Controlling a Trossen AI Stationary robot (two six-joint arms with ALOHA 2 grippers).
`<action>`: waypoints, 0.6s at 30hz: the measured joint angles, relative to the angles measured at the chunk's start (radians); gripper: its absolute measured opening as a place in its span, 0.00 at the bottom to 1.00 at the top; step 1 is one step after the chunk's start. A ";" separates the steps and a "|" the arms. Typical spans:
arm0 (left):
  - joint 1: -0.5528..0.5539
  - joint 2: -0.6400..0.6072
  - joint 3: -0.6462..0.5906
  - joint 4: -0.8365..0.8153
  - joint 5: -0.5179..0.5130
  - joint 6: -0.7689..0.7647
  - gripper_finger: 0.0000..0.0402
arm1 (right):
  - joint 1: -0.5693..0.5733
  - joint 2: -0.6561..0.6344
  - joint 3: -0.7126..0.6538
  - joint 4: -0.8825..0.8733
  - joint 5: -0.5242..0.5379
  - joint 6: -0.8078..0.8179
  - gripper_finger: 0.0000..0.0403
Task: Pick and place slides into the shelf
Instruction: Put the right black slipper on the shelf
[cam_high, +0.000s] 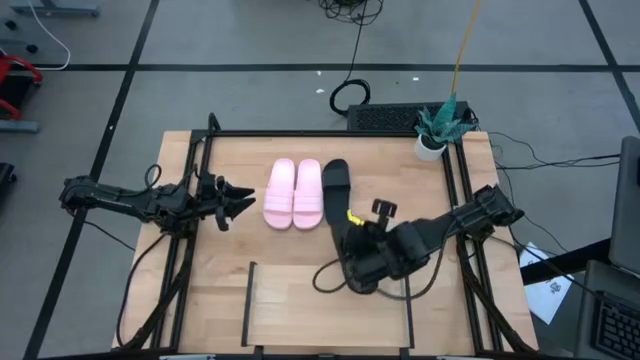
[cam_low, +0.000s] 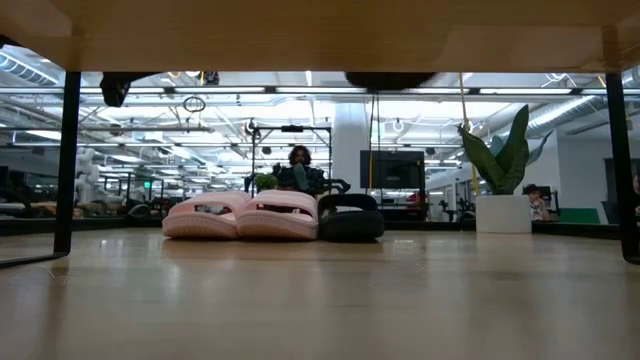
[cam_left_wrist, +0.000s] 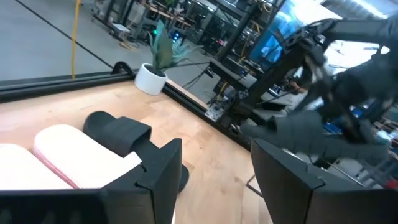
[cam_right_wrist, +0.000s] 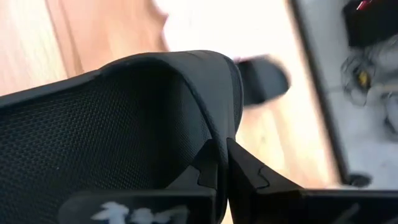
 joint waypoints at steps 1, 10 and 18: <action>0.000 0.000 0.000 0.000 0.008 0.000 0.49 | -0.001 -0.002 0.031 0.001 0.027 -0.019 0.00; 0.000 0.000 0.000 -0.001 0.020 -0.005 0.49 | 0.005 -0.052 0.187 -0.001 0.063 -0.093 0.00; 0.000 0.000 0.000 -0.001 0.020 -0.006 0.49 | 0.068 -0.099 0.207 -0.002 0.017 -0.077 0.00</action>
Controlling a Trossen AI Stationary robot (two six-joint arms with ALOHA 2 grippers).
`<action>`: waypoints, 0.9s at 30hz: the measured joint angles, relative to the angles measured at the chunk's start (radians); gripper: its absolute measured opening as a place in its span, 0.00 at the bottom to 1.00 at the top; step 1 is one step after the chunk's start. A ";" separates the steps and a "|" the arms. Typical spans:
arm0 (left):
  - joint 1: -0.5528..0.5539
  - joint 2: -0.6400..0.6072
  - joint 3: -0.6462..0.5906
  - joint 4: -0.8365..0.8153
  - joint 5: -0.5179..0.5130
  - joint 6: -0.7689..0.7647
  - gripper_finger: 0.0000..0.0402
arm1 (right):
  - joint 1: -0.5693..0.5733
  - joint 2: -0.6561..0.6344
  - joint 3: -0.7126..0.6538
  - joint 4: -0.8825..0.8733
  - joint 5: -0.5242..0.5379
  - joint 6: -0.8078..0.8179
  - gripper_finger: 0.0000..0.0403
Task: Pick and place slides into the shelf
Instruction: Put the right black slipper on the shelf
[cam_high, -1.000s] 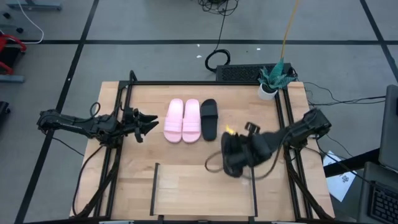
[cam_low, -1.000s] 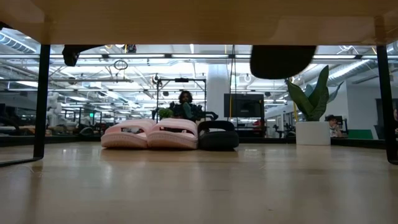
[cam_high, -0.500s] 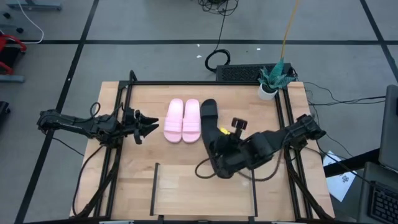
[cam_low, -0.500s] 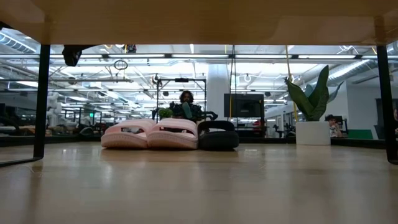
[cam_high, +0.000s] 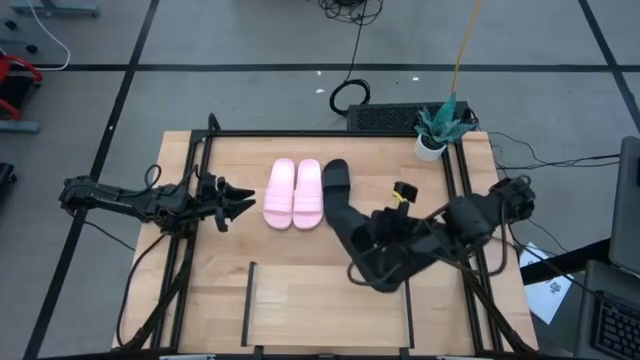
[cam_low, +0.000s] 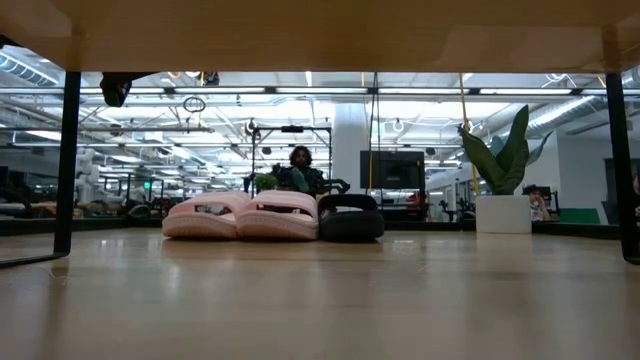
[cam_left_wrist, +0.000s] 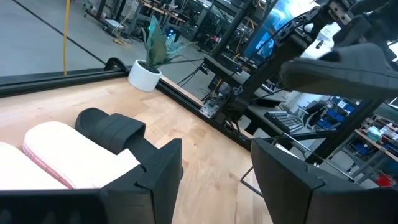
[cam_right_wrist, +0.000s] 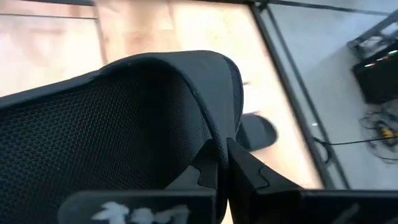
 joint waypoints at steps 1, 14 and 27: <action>0.000 0.000 0.000 0.000 0.000 0.000 0.49 | 0.010 0.002 0.000 0.002 -0.010 0.016 0.00; 0.000 0.000 0.000 -0.009 -0.002 0.007 0.49 | 0.060 0.036 -0.169 0.002 -0.233 0.345 0.00; 0.000 0.000 0.000 -0.031 -0.004 0.008 0.49 | 0.097 0.034 -0.291 0.003 -0.234 0.430 0.00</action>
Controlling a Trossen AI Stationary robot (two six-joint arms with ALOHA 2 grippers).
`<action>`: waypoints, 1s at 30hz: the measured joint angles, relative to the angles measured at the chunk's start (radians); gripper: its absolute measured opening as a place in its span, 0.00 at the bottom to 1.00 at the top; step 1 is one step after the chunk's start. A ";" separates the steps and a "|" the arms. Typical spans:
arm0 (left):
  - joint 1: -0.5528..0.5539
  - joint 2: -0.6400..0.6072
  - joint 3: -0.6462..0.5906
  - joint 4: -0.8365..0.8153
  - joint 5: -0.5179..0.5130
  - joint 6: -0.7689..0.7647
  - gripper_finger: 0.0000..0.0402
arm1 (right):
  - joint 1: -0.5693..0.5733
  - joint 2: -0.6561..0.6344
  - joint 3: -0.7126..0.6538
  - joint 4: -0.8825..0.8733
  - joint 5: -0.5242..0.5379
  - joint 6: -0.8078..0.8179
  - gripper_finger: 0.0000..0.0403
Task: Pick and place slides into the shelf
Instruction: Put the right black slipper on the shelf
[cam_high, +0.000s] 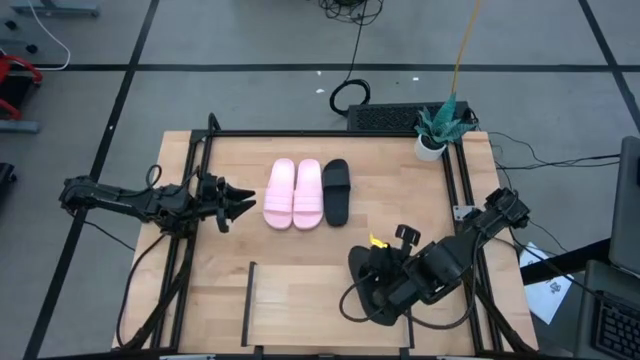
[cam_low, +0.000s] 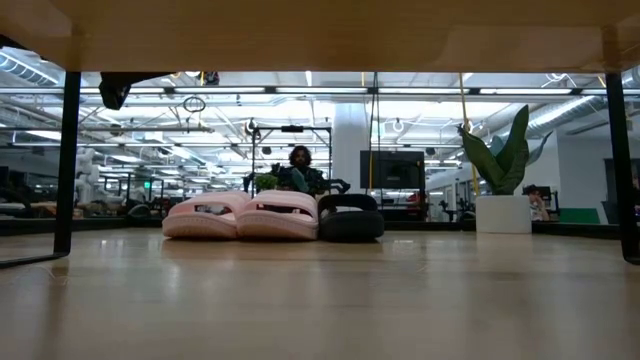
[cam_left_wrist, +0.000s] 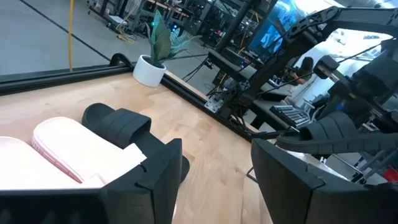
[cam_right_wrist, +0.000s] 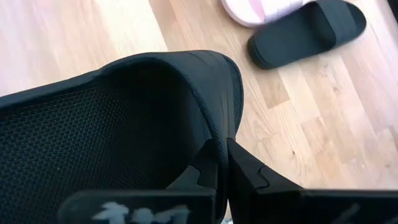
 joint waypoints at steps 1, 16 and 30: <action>0.000 0.000 0.000 0.000 0.000 0.000 0.49 | 0.003 0.000 -0.008 -0.002 0.000 0.004 0.00; 0.000 0.000 0.000 -0.029 -0.001 0.000 0.49 | 0.018 -0.003 -0.083 0.003 -0.006 0.005 0.00; 0.000 0.000 0.000 -0.029 -0.001 0.000 0.49 | 0.017 0.003 -0.029 -0.007 0.101 -0.024 0.00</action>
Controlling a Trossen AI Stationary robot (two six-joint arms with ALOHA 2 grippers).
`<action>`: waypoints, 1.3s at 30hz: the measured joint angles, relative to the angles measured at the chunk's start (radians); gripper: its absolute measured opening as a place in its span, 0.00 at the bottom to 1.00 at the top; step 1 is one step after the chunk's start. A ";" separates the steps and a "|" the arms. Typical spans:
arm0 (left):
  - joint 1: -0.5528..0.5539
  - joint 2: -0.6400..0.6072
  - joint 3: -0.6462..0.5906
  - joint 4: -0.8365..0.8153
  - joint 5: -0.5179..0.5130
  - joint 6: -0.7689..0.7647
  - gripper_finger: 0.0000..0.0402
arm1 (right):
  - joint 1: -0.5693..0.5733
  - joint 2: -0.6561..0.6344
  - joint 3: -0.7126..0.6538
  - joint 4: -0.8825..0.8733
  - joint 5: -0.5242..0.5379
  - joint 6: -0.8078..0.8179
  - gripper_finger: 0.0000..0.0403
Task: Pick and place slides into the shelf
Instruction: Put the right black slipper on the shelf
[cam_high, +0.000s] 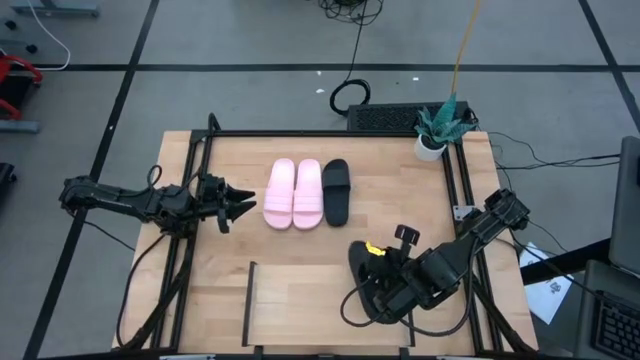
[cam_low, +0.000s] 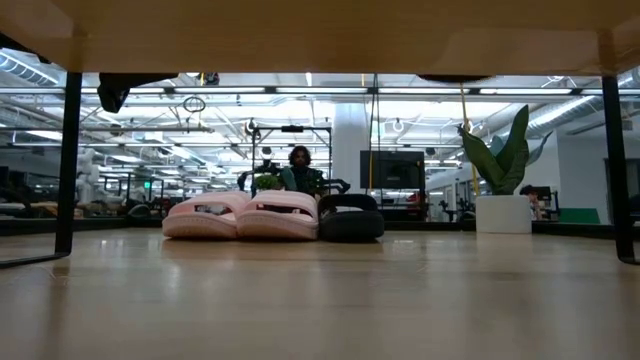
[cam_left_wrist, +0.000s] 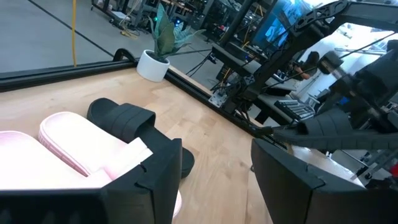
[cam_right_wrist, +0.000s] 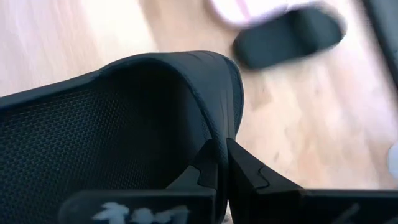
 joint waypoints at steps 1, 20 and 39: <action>0.000 0.000 0.000 0.000 0.000 0.000 0.49 | 0.000 0.000 0.018 0.001 0.030 -0.007 0.00; -0.001 0.000 0.000 0.261 0.028 0.000 0.49 | -0.226 0.011 0.115 0.443 0.177 -0.855 0.00; -0.022 0.173 0.399 -0.011 0.195 0.122 0.49 | -0.308 0.011 0.001 0.956 0.256 -1.248 0.00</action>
